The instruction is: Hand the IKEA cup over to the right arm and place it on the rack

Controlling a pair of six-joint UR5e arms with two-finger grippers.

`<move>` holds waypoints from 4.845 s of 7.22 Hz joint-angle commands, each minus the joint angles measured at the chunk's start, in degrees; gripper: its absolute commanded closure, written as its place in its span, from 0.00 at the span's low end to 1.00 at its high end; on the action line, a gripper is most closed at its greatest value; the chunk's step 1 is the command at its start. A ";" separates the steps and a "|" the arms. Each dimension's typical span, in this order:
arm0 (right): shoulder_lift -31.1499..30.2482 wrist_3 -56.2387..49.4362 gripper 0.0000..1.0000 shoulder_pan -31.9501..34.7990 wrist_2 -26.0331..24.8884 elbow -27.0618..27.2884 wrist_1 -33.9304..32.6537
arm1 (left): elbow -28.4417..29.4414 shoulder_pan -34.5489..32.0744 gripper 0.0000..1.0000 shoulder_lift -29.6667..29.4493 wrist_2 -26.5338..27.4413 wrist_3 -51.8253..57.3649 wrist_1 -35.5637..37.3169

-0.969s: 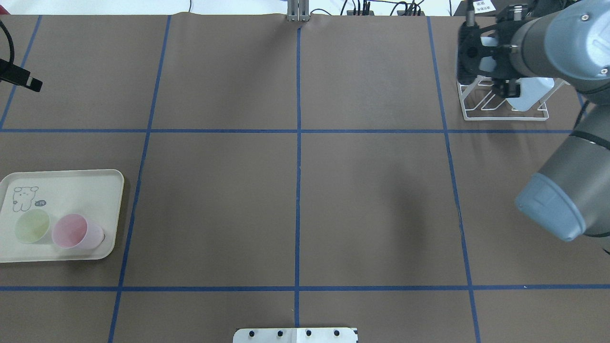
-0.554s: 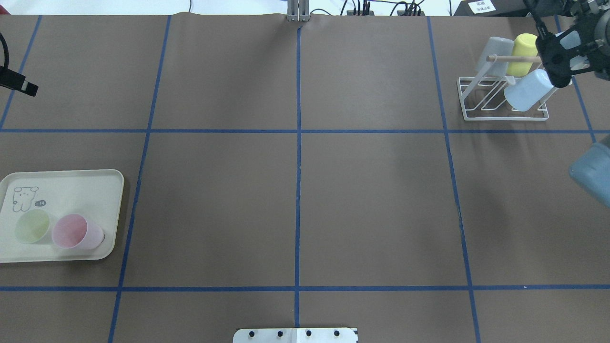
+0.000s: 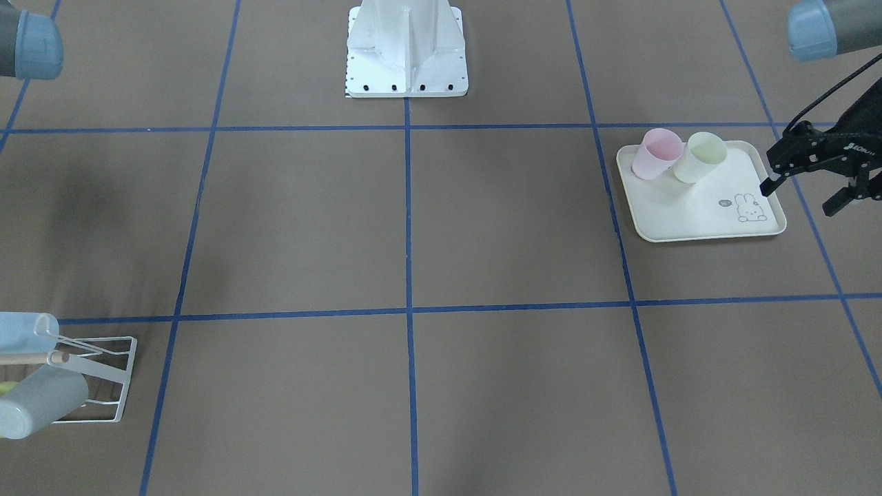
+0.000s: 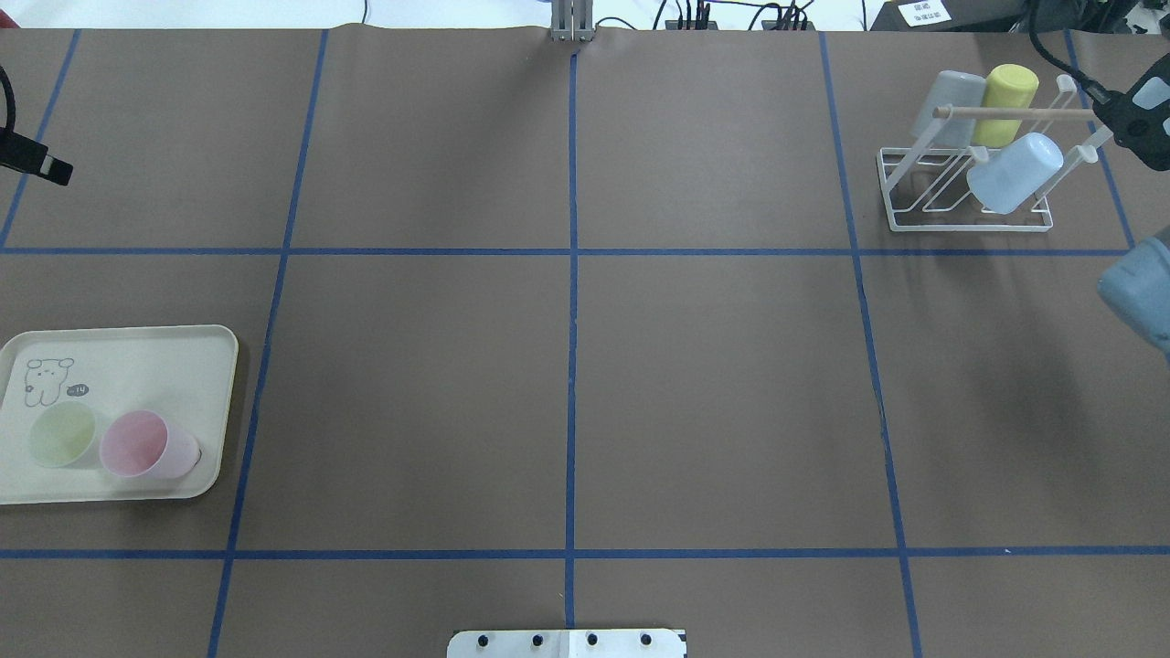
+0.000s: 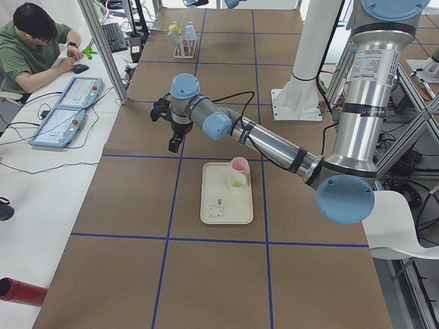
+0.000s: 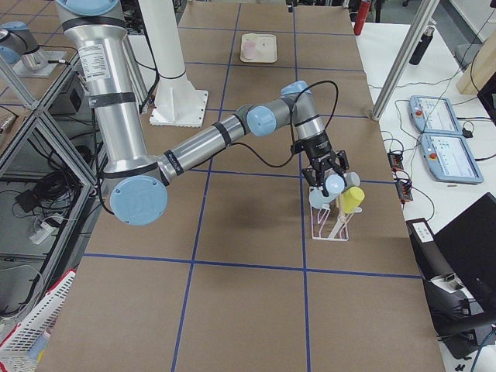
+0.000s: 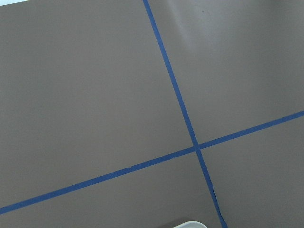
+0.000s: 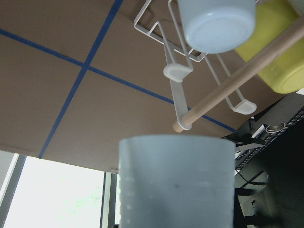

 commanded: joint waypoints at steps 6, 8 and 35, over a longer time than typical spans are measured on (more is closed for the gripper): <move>0.72 -0.53 0.72 -5.95 -12.21 -6.66 0.47 | 0.24 0.18 0.00 -0.08 0.00 -0.28 0.09; 0.72 3.16 0.72 -7.44 -12.30 -6.66 0.55 | 0.59 0.26 0.00 -0.08 0.00 -0.28 0.09; 1.33 3.71 0.13 -9.91 -13.53 -10.80 6.36 | 0.50 0.62 0.00 -0.26 -0.09 -1.69 0.00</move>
